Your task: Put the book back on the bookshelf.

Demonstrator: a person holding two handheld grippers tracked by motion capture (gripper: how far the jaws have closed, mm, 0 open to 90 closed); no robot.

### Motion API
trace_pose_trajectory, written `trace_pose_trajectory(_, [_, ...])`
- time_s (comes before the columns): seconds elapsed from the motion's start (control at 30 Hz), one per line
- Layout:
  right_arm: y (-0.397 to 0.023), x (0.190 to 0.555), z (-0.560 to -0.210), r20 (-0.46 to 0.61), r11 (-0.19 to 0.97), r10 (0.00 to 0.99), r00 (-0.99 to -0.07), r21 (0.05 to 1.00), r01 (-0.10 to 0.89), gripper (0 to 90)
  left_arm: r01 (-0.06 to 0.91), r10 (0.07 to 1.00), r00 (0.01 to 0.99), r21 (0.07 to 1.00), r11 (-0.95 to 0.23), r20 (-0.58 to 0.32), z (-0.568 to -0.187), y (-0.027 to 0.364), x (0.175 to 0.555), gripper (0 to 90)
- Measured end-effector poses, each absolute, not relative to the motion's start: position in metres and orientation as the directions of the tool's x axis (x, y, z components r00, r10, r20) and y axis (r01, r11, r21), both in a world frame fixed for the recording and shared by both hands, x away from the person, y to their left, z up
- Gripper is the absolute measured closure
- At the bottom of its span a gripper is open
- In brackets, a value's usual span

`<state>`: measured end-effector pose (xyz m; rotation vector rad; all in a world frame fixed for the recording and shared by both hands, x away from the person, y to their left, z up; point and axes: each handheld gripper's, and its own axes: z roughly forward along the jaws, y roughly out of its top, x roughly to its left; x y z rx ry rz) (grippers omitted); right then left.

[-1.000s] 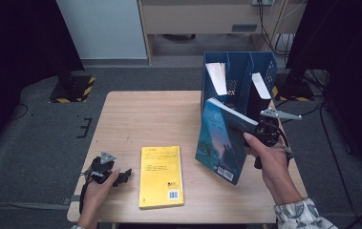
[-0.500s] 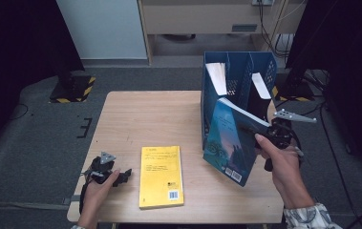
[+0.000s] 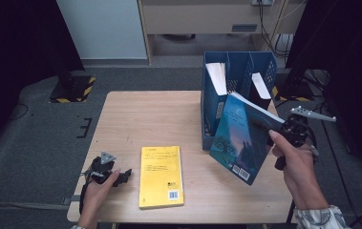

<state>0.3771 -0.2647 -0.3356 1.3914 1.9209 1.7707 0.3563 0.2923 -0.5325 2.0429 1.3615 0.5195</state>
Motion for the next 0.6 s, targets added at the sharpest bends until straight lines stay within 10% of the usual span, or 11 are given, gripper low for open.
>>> trace_pose_trajectory(0.6, [-0.281, 0.393, -0.309, 0.461, -0.209, 0.724, -0.514, 0.856, 0.474, 73.0, 0.673, 0.92, 0.393, 0.683, -0.284, -0.006, -0.533, 0.291, 0.356, 4.2])
